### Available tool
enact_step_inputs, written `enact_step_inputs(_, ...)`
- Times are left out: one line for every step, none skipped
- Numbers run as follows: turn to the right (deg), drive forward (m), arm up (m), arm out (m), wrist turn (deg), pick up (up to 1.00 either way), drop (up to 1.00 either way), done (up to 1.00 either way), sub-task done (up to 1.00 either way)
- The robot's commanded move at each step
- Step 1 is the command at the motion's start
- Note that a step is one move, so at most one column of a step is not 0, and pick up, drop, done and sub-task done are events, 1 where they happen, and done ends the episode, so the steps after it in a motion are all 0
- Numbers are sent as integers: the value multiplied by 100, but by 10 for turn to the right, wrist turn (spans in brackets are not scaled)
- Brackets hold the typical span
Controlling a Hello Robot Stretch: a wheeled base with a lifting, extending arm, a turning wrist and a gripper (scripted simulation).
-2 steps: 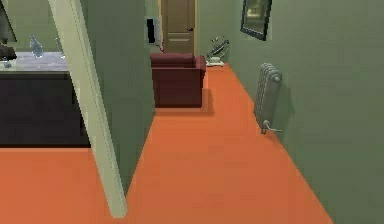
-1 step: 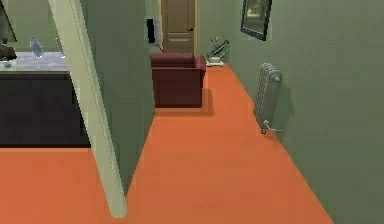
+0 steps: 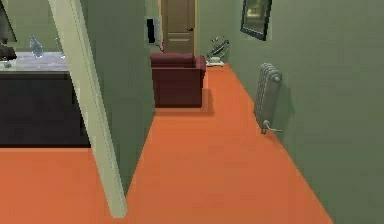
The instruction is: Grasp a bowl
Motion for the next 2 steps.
enact_step_inputs(0, 0, 10, 0, 0, 0, 0, 0, 0)
enact_step_inputs(0, 0, 0, 0, 0, 0, 0, 100, 0)
